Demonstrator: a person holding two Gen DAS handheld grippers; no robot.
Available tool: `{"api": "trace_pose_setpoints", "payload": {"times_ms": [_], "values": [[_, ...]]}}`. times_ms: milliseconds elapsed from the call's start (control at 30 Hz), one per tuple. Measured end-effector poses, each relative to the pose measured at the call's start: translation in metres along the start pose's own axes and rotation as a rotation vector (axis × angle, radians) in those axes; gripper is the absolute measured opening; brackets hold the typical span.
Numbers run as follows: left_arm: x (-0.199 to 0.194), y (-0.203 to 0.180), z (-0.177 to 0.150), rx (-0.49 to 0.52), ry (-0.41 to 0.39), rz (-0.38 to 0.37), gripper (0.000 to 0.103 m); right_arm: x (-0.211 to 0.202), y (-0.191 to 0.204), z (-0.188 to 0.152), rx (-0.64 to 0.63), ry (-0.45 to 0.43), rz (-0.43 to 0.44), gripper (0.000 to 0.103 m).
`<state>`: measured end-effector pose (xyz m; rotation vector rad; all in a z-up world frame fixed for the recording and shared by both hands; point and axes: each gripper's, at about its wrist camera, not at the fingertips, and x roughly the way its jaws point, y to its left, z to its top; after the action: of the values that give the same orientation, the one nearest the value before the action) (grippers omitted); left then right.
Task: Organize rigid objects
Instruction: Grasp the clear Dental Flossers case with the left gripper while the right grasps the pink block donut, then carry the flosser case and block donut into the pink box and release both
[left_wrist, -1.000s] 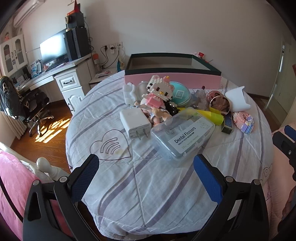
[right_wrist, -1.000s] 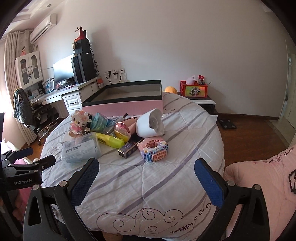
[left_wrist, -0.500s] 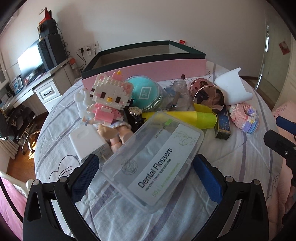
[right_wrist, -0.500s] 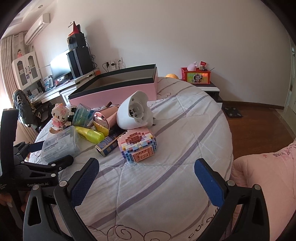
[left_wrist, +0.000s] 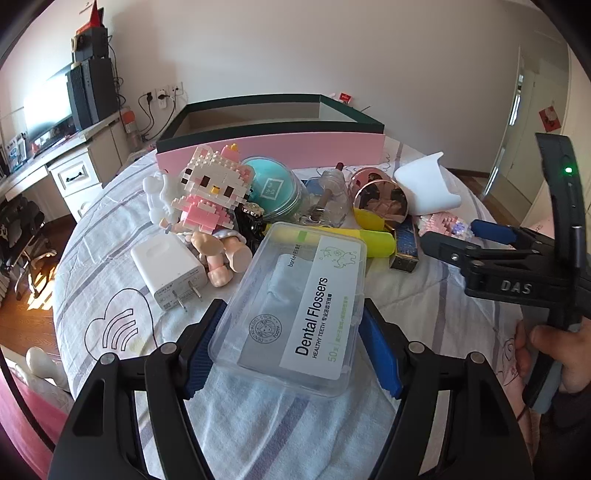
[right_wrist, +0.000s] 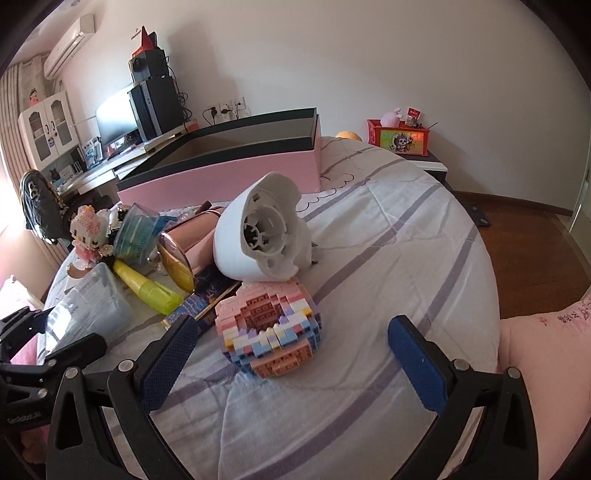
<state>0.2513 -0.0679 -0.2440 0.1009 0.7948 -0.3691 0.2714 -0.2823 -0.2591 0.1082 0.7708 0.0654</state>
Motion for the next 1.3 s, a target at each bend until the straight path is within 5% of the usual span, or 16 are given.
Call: {"api": "trace_pose_setpoints", "payload": {"times_ms": [100,233,367,700,933,1300], "values": [[0.004,0.001,-0.002,-0.013,0.012,-0.002,0.073,0.004,0.003,0.003,-0.033,-0.004,0.024,0.095],[0.014,0.003,0.0,-0.054,0.022,0.001,0.075,0.002,0.004,-0.001,-0.049,-0.004,0.051,0.059],[0.016,-0.004,-0.002,-0.023,0.007,0.025,0.068,-0.006,0.003,-0.007,-0.055,-0.013,0.062,0.059],[-0.021,-0.004,0.019,0.003,-0.106,-0.003,0.068,-0.047,0.017,-0.008,-0.048,-0.084,0.142,0.059],[-0.029,0.005,0.049,0.018,-0.149,0.004,0.068,-0.063,0.036,0.021,-0.106,-0.146,0.181,0.052],[-0.005,0.024,0.122,0.069,-0.181,0.093,0.068,-0.027,0.053,0.085,-0.183,-0.153,0.185,0.052]]}}
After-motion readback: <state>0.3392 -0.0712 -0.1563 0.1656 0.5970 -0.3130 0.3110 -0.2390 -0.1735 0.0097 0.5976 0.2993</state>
